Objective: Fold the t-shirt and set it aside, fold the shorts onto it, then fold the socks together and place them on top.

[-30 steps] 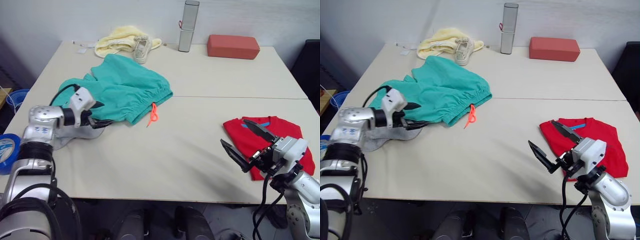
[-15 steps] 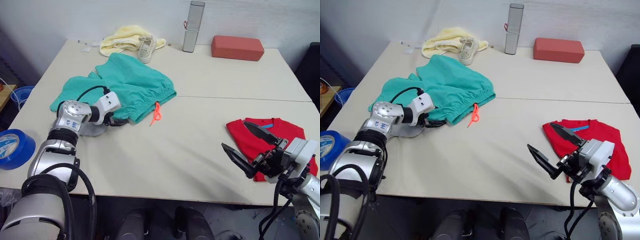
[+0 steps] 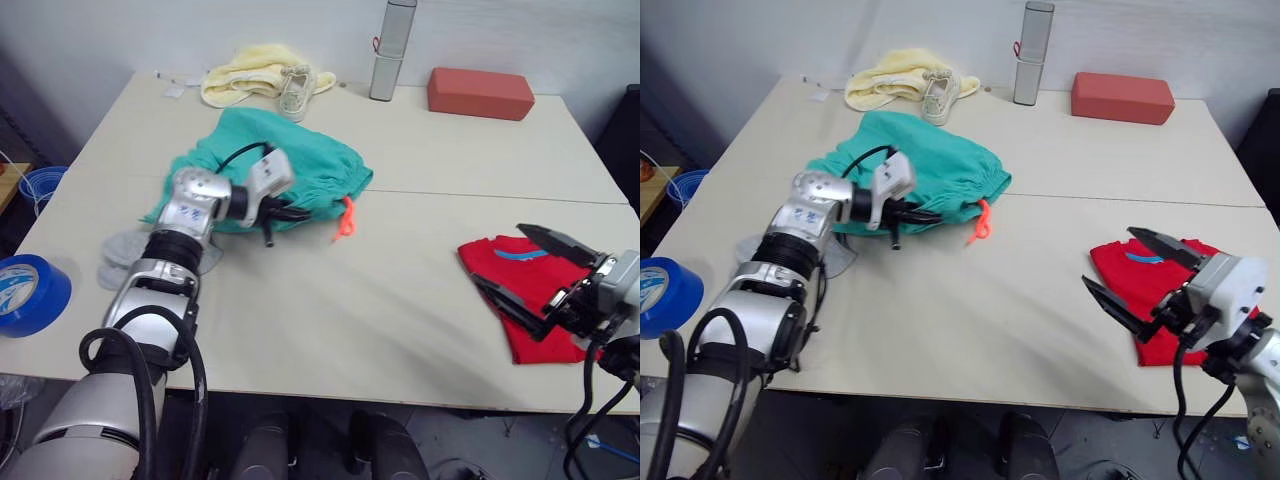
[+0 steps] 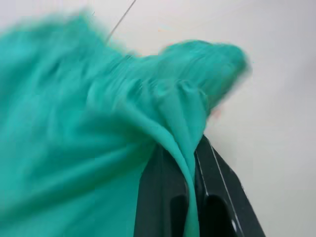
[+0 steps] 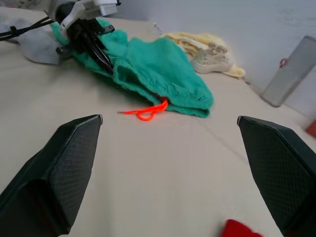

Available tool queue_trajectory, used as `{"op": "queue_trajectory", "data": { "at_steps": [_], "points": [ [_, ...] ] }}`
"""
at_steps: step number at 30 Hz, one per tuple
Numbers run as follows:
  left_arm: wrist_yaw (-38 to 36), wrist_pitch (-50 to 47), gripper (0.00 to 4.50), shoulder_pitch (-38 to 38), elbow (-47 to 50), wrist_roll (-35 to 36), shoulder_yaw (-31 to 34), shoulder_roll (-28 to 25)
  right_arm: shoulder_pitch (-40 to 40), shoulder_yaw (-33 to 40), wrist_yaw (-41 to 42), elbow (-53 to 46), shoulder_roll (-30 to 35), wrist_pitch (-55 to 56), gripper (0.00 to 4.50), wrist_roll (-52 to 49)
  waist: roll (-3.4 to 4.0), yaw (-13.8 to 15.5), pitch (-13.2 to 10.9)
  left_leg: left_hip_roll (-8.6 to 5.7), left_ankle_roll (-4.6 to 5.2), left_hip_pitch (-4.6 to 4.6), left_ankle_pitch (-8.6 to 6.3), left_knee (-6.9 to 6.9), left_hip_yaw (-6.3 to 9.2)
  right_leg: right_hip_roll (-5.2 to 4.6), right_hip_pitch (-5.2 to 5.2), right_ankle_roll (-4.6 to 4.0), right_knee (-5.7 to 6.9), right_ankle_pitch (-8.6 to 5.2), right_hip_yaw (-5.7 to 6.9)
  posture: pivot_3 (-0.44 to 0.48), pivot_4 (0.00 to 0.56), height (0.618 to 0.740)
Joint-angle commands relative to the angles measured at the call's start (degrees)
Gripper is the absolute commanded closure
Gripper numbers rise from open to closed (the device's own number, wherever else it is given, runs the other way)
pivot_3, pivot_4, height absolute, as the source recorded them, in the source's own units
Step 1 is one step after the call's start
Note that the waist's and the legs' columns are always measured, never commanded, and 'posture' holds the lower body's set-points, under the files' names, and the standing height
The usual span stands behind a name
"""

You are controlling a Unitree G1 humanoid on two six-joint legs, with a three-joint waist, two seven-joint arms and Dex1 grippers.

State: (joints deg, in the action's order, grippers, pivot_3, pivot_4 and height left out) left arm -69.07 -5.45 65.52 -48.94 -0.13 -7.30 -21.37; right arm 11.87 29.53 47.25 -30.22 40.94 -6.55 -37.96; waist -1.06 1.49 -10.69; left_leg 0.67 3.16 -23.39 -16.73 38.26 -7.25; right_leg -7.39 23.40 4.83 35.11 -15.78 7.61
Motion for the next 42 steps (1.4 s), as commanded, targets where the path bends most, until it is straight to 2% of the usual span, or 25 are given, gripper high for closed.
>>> {"op": "queue_trajectory", "data": {
  "at_steps": [1, 5, 8, 12, 14, 15, 19, 21, 24, 28, 29, 30, 32, 39, 42],
  "points": [
    [-1.8, -15.0, 4.49, -7.9, 22.0, 5.6, -1.8, 1.6, 1.9, 1.3, 1.4, -1.6, 0.3, -0.9, 0.0, -1.2, 0.03, -0.5, 0.0, 0.0, 0.01, 0.06, -0.01, -0.04, -0.07, 0.0, -0.01, 0.02, -0.03, 0.01, -0.09, 0.0, 0.15, 0.74],
    [0.3, -28.8, 4.49, -16.6, 41.9, 9.3, -5.3, 3.1, 4.1, 1.7, 2.3, -2.5, 0.0, -1.2, 0.0, -1.5, 0.06, -1.1, 0.0, 0.05, -0.06, 0.14, 0.04, -0.08, -0.16, 0.1, 0.02, 0.03, 0.05, -0.01, -0.23, 0.0, 0.15, 0.74],
    [2.0, -34.6, 4.49, -22.4, 51.7, 10.9, -8.2, 3.2, 5.5, 1.7, 3.3, -3.1, 0.2, -1.6, 0.0, -1.9, 0.06, -0.9, 0.0, 0.05, -0.08, 0.19, 0.1, -0.02, -0.11, 0.06, 0.01, -0.01, 0.0, -0.03, -0.25, 0.0, 0.15, 0.74],
    [5.7, -40.7, 4.49, -28.3, 59.4, 15.7, -8.2, 5.8, 6.5, 1.9, 3.8, -3.5, 0.3, -2.5, 0.0, -2.3, 0.08, -0.3, 0.0, 0.05, -0.08, 0.32, 0.08, -0.03, -0.08, -0.03, -0.05, -0.04, 0.06, -0.03, -0.33, 0.0, 0.15, 0.74],
    [9.0, -42.6, 4.49, -31.0, 61.7, 18.6, -6.3, 8.8, 6.4, 1.0, 3.4, -3.8, 0.3, -2.6, 0.0, -1.2, 0.08, -0.1, 0.0, 0.05, -0.08, 0.31, 0.08, -0.03, -0.06, -0.04, -0.04, -0.05, 0.05, -0.03, -0.34, 0.0, 0.15, 0.74],
    [9.9, -42.3, 4.27, -32.1, 62.0, 18.7, -6.4, 8.9, 6.0, 0.3, 3.0, -3.9, 0.3, -2.6, 0.0, -0.5, 0.1, 0.0, 0.0, 0.05, -0.08, 0.29, 0.08, -0.02, -0.06, -0.04, -0.03, -0.05, 0.04, -0.03, -0.34, 0.0, 0.15, 0.74],
    [9.5, -36.5, 3.19, -35.2, 60.9, 17.8, -6.7, 5.4, 5.3, -1.8, 2.7, -4.7, 1.0, -5.5, 0.0, -1.4, 0.13, 0.0, 0.0, 0.04, -0.1, 0.29, 0.08, -0.02, -0.02, -0.06, -0.05, -0.07, 0.03, -0.03, -0.31, 0.0, 0.15, 0.74],
    [6.9, -32.9, 2.56, -36.6, 61.4, 19.5, -5.2, 3.0, 4.7, -2.3, 3.1, -4.8, 1.3, -5.9, 0.0, -1.1, 0.14, 0.0, 0.0, 0.04, -0.13, 0.3, 0.07, -0.04, -0.02, -0.06, -0.03, -0.12, 0.05, -0.06, -0.29, 0.0, 0.15, 0.74],
    [2.6, -24.5, 1.64, -38.6, 61.4, 18.4, -4.8, -2.6, 3.8, -2.6, 3.7, -4.9, 1.6, -6.3, 0.0, -0.8, 0.15, -0.1, 0.0, 0.05, -0.14, 0.29, 0.07, -0.05, -0.02, -0.06, 0.0, -0.15, 0.05, -0.08, -0.27, 0.0, 0.15, 0.74],
    [0.5, -17.8, 0.38, -40.8, 58.6, 18.9, -1.0, -8.5, 3.1, -3.9, 5.1, -6.3, 2.9, -7.7, 0.0, -1.6, 0.18, 0.0, 0.0, 0.05, -0.15, 0.29, 0.06, -0.07, 0.0, -0.09, 0.0, -0.18, 0.03, -0.09, -0.27, 0.0, 0.15, 0.74],
    [-1.7, -11.2, 0.06, -41.8, 56.4, 18.5, 0.9, -10.4, 3.1, -5.5, 5.4, -7.9, 3.5, -8.8, 0.0, -2.0, 0.18, 0.0, 0.0, 0.05, -0.15, 0.29, 0.06, -0.07, 0.0, -0.1, 0.0, -0.18, 0.02, -0.09, -0.27, 0.0, 0.15, 0.74],
    [-4.1, -0.8, 0.02, -42.6, 52.2, 16.2, 2.5, -13.3, 3.4, -8.5, 5.4, -10.1, 4.2, -10.6, 0.0, -1.8, 0.21, -0.1, 0.1, 0.05, -0.14, 0.29, 0.05, -0.07, 0.0, -0.12, 0.0, -0.18, 0.02, -0.09, -0.27, 0.0, 0.15, 0.74],
    [-7.1, 12.5, 0.02, -43.3, 45.8, 14.1, 4.4, -16.8, 3.7, -13.7, 5.5, -12.8, 5.3, -11.6, 0.0, 0.9, 0.22, -0.1, 0.1, 0.08, -0.19, 0.29, 0.03, -0.11, 0.02, -0.14, 0.07, -0.26, 0.02, -0.13, -0.25, 0.0, 0.15, 0.74],
    [-11.4, 33.1, 0.02, -38.6, 26.0, 10.2, 5.3, -23.5, 1.3, -30.0, 1.5, -11.2, 4.8, -9.1, 0.0, 17.8, 0.23, 0.1, 0.1, 0.07, -0.43, 0.19, -0.2, -0.12, 0.1, -0.23, 0.09, -0.28, -0.11, -0.12, -0.08, 0.0, 0.15, 0.74],
    [-9.6, 38.7, 0.02, -36.0, 18.8, 6.9, 4.3, -24.0, -1.5, -34.6, -0.8, -6.3, 3.4, -8.2, 0.0, 24.4, 0.22, -0.1, 0.1, 0.07, -0.29, 0.17, -0.19, -0.11, 0.06, -0.22, 0.09, -0.26, -0.15, -0.12, -0.08, 0.0, 0.15, 0.74]
  ]
}}
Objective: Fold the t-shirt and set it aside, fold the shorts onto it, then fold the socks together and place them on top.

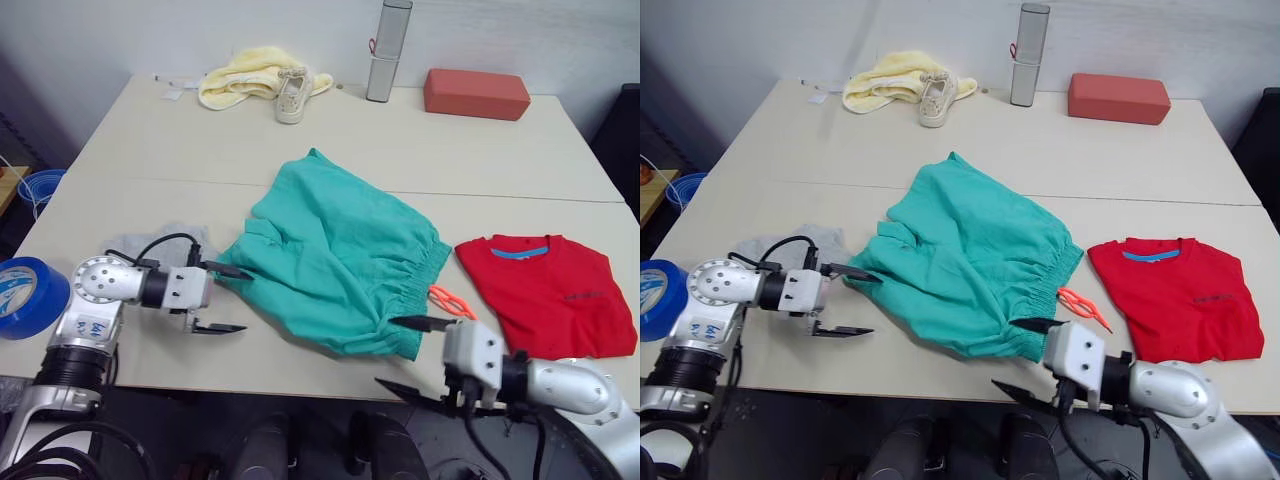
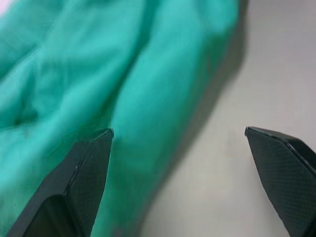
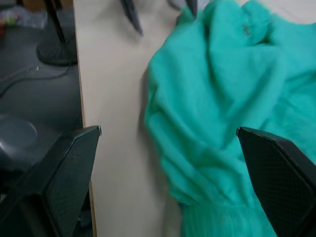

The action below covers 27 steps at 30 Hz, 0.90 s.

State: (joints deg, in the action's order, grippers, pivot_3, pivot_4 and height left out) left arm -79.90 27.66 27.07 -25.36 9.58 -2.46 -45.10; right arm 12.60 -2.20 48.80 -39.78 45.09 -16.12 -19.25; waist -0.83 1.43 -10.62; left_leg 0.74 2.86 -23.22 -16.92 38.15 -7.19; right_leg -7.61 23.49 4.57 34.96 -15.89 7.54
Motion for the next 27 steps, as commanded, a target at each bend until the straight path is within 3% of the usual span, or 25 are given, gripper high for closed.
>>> {"op": "queue_trajectory", "data": {
  "at_steps": [1, 4, 9, 18, 21, 23, 27],
  "points": [
    [2.3, 7.3, 0.02, 3.3, -6.7, -4.2, -1.1, 0.2, -3.2, -4.0, -3.2, 4.8, -1.0, 1.2, 0.0, 7.7, 0.0, 0.0, 0.0, 0.0, 0.1, 0.0, 0.06, 0.02, -0.01, 0.01, 0.0, 0.01, 0.01, 0.0, 0.01, 0.0, 0.15, 0.74],
    [4.5, 10.0, 0.02, 5.4, -10.8, -6.4, -2.3, 1.6, -5.0, -6.0, -3.6, 7.4, -1.5, 1.7, 0.0, 10.5, 0.0, 0.1, 0.0, -0.01, 0.15, -0.01, 0.09, 0.03, -0.02, 0.02, 0.01, 0.03, 0.05, 0.01, 0.04, 0.0, 0.15, 0.74],
    [7.5, 11.4, 0.0, 8.8, -14.8, -10.2, -5.4, 5.2, -5.8, -7.0, -2.8, 10.9, -1.8, 6.0, 1.29, 12.6, 0.11, 0.4, 0.1, -0.06, 0.25, 0.03, 0.16, 0.07, 0.0, 0.01, -0.1, 0.08, 0.13, 0.05, 0.08, 0.0, 0.15, 0.74],
    [-0.1, 1.5, 2.82, 4.7, -10.4, -8.2, -9.9, 3.8, -3.9, -1.1, -2.1, 14.4, -1.3, 14.5, 4.5, 11.3, 0.58, 0.2, 0.4, -0.07, 0.28, 0.11, 0.18, 0.09, -0.04, 0.06, -0.17, 0.13, 0.14, 0.07, 0.07, 0.0, 0.15, 0.74],
    [-2.8, -4.8, 3.86, 1.0, -4.7, -5.8, -10.1, 2.3, -3.4, 1.1, -0.6, 16.2, -1.2, 17.6, 4.5, 9.9, 0.62, -0.1, 0.5, -0.06, 0.27, 0.18, 0.16, 0.07, -0.06, 0.11, -0.21, 0.13, 0.14, 0.07, 0.04, 0.0, 0.15, 0.74],
    [-4.0, -15.4, 4.48, -5.8, 7.3, 1.0, -8.5, -0.6, -2.7, 3.4, 4.2, 18.0, -0.1, 20.4, 4.5, 5.5, 0.66, -0.5, 0.5, -0.05, 0.25, 0.19, 0.15, 0.04, -0.06, 0.13, -0.21, 0.12, 0.13, 0.06, 0.02, 0.0, 0.15, 0.74],
    [-2.4, -35.2, 4.48, -19.6, 31.9, 15.5, -3.5, -7.1, -2.0, 8.0, 10.9, 23.7, 2.0, 24.2, 4.5, 0.6, 0.6, -2.0, 0.4, 0.03, 0.25, 0.22, 0.11, -0.06, -0.16, 0.19, -0.22, 0.17, 0.18, 0.02, -0.11, 0.0, 0.15, 0.74]
  ]
}}
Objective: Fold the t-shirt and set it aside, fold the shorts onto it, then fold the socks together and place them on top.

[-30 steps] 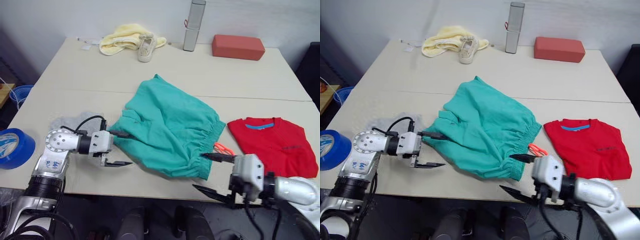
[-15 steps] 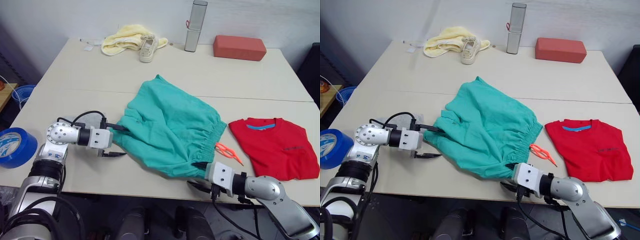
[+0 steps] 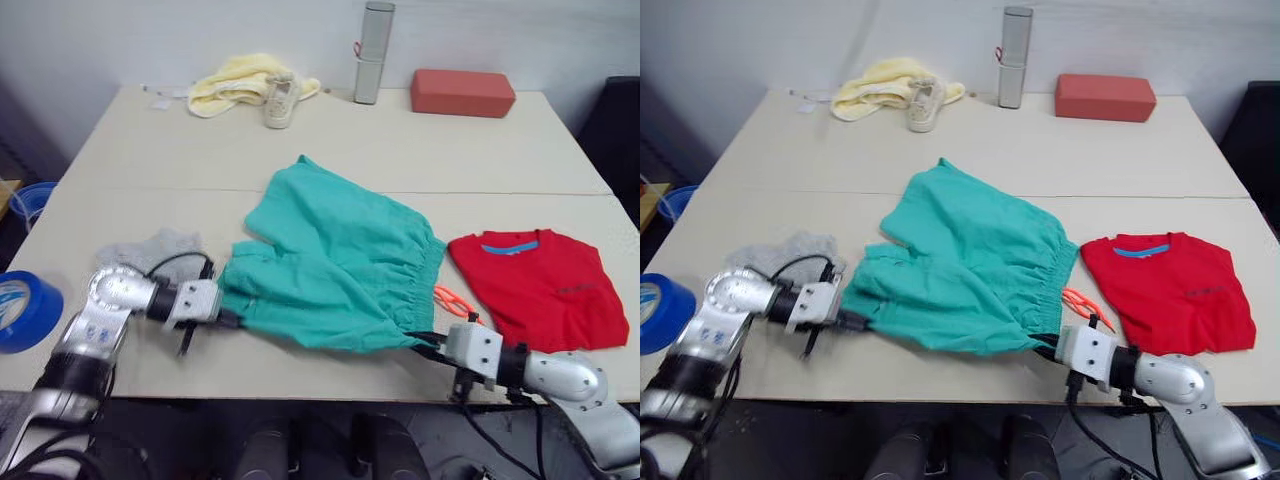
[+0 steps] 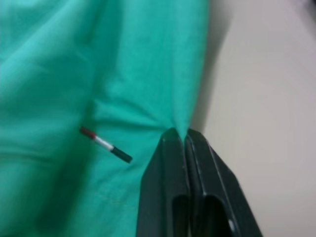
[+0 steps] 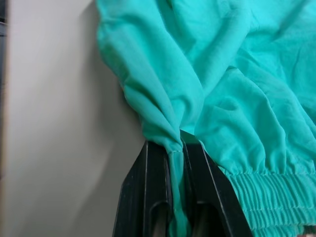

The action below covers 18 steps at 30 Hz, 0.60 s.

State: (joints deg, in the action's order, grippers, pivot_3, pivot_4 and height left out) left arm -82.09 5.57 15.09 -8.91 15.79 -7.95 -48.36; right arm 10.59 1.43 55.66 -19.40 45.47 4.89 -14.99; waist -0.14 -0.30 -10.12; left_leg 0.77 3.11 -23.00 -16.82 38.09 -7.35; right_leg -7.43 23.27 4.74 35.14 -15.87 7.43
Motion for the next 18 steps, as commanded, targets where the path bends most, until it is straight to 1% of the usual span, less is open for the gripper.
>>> {"op": "queue_trajectory", "data": {
  "at_steps": [1, 2, 4, 6, 10, 12, 14, 18],
  "points": [
    [1.2, -17.1, 4.48, -10.6, 20.6, 12.5, 3.5, -4.8, -0.2, 5.1, 5.2, 5.3, 2.1, 4.3, 4.5, -3.8, -0.19, -0.3, -0.1, 0.01, 0.0, -0.02, 0.0, 0.01, 0.01, 0.0, 0.0, 0.0, -0.01, 0.0, 0.0, 0.0, 0.15, 0.74],
    [2.6, -20.0, 4.48, -12.7, 24.3, 14.8, 4.8, -5.2, -0.4, 5.5, 6.4, 6.7, 2.4, 5.3, 4.5, -4.1, -0.27, -0.2, -0.2, 0.02, 0.0, -0.03, 0.0, 0.03, 0.06, -0.01, -0.03, 0.0, -0.04, 0.0, 0.02, 0.0, 0.15, 0.74],
    [5.4, -22.9, 4.48, -16.4, 29.7, 16.0, 6.5, -5.8, -1.2, 6.1, 8.2, 9.8, 2.6, 7.2, 4.5, -4.2, -0.3, 0.4, -0.2, 0.01, 0.02, -0.02, -0.01, 0.09, 0.12, -0.06, -0.05, 0.0, -0.19, 0.0, 0.01, 0.0, 0.15, 0.74],
    [8.1, -24.3, 4.48, -19.0, 33.4, 15.7, 7.1, -5.5, -2.2, 6.0, 9.4, 12.3, 2.4, 8.8, 4.5, -4.0, -0.17, 0.9, -0.2, -0.01, -0.11, 0.09, -0.07, 0.1, 0.27, -0.09, -0.19, -0.04, -0.19, 0.0, 0.05, 0.0, 0.15, 0.74],
    [13.4, -25.3, 4.48, -22.8, 37.2, 14.1, 7.2, -3.1, -2.3, 4.9, 11.5, 16.1, 2.0, 11.8, 4.5, -3.4, 0.07, 1.2, -0.3, 0.01, -0.2, 0.67, -0.43, -0.06, 0.26, -0.09, -0.69, -0.22, -0.29, -0.1, 0.04, 0.0, 0.15, 0.74],
    [14.1, -26.5, 4.48, -24.9, 39.3, 14.9, 7.8, -3.4, -0.9, 5.3, 12.4, 16.1, 1.9, 12.6, 4.5, -4.3, 0.07, 1.4, -0.3, 0.05, -0.31, 0.66, -0.46, -0.11, 0.27, -0.07, -0.66, -0.29, -0.28, -0.17, 0.07, 0.0, 0.15, 0.74],
    [14.3, -28.6, 4.48, -26.8, 41.3, 17.2, 9.1, -4.0, 0.7, 6.0, 13.0, 15.8, 2.2, 13.3, 4.5, -4.8, 0.09, 1.6, -0.4, 0.09, -0.64, 0.66, -0.36, -0.12, 0.27, -0.03, -0.65, -0.35, -0.25, -0.27, 0.13, 0.0, 0.15, 0.74],
    [12.2, -30.2, 4.48, -30.4, 43.7, 19.9, 11.2, -5.8, 2.6, 7.3, 12.5, 17.2, 2.5, 16.6, 4.5, -3.0, 0.09, 1.5, -0.4, 0.1, -0.66, 0.68, -0.38, -0.12, 0.26, -0.04, -0.68, -0.34, -0.24, -0.3, 0.14, 0.0, 0.15, 0.74]
  ]
}}
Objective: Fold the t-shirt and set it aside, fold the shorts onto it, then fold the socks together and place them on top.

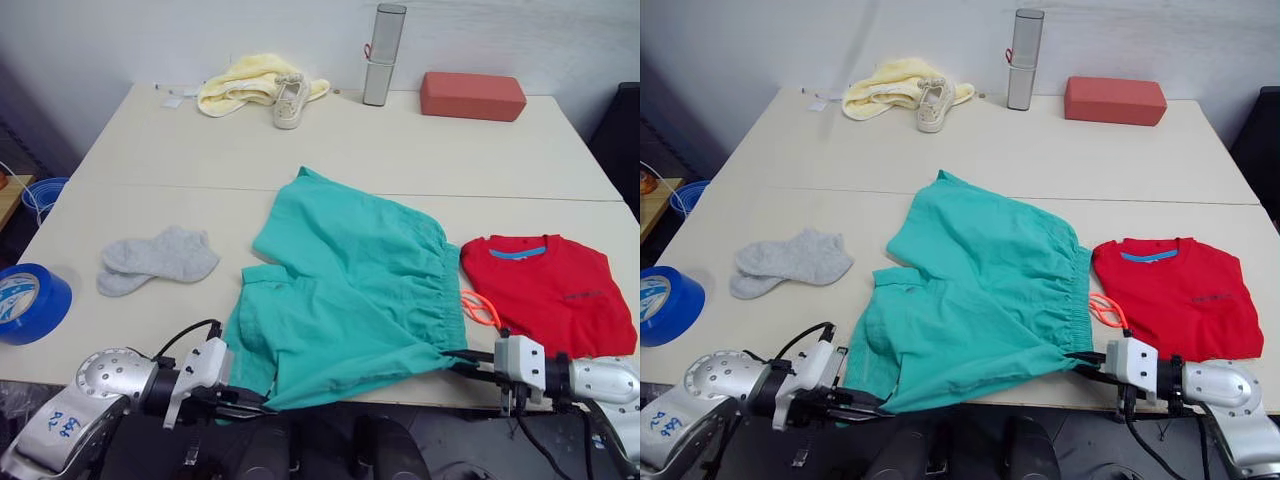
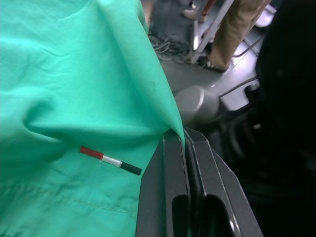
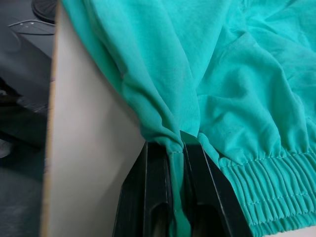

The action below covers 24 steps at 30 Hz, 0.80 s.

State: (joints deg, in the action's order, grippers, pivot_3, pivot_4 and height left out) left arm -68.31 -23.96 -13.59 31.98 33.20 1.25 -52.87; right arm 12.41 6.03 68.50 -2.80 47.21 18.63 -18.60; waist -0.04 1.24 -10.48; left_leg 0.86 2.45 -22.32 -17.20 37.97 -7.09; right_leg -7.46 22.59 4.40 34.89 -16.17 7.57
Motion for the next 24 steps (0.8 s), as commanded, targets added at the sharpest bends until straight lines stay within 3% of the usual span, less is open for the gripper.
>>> {"op": "queue_trajectory", "data": {
  "at_steps": [1, 8, 13, 17, 21, 24],
  "points": [
    [-2.0, -0.2, 4.48, -2.0, 3.0, 2.7, 1.9, -1.1, 0.8, 2.9, -0.8, 1.8, 0.7, 4.2, 4.5, 1.5, 0.01, 0.0, 0.0, 0.0, 0.02, 0.0, -0.01, 0.01, 0.0, 0.0, 0.0, 0.0, -0.01, 0.0, 0.0, 0.0, 0.15, 0.74],
    [-0.2, 4.6, 4.48, -1.5, 1.5, -0.9, -0.5, 2.1, -0.2, 2.6, -2.0, 5.5, 0.1, 8.1, 4.5, 1.6, 0.06, 0.0, 0.0, 0.0, 0.23, 0.03, -0.14, -0.01, 0.02, 0.0, -0.01, -0.07, -0.03, -0.04, 0.0, 0.0, 0.15, 0.74],
    [-2.0, 7.2, 4.48, -0.4, -1.4, -0.8, 2.4, 1.7, 3.3, 2.9, -0.6, -1.8, 0.3, 1.1, 4.5, -6.5, 0.13, 0.1, 0.0, 0.01, 0.2, 0.02, -0.14, -0.02, 0.03, -0.01, 0.01, -0.09, -0.02, -0.05, 0.01, 0.0, 0.15, 0.74],
    [-4.9, 0.2, 4.48, 12.9, -7.0, 6.2, 6.9, -2.8, 5.2, 7.2, -1.8, -11.0, 3.9, -13.1, 4.5, -15.9, 0.34, 0.3, -0.2, 0.03, 0.29, 0.0, -0.13, -0.02, 0.14, -0.01, 0.0, -0.15, 0.02, -0.08, 0.03, 0.0, 0.15, 0.74],
    [-6.3, -0.1, 4.48, 29.9, -16.4, 3.1, 2.7, -1.9, 1.2, 9.0, -5.3, -13.1, 3.8, -22.3, 4.5, -20.5, 0.39, 0.2, -0.2, 0.02, 0.32, 0.02, -0.12, -0.01, 0.14, -0.02, -0.05, -0.24, -0.03, -0.12, 0.04, 0.0, 0.15, 0.74],
    [-5.9, 3.6, 4.48, 44.9, -28.5, -3.7, -3.1, 3.4, -4.9, 8.9, -9.2, -12.5, 2.4, -28.4, 4.5, -22.8, 0.39, 0.2, -0.3, -0.01, 0.0, -0.04, 0.02, 0.0, 0.09, 0.02, 0.0, -0.01, 0.01, 0.0, 0.11, 0.0, 0.15, 0.74]
  ]
}}
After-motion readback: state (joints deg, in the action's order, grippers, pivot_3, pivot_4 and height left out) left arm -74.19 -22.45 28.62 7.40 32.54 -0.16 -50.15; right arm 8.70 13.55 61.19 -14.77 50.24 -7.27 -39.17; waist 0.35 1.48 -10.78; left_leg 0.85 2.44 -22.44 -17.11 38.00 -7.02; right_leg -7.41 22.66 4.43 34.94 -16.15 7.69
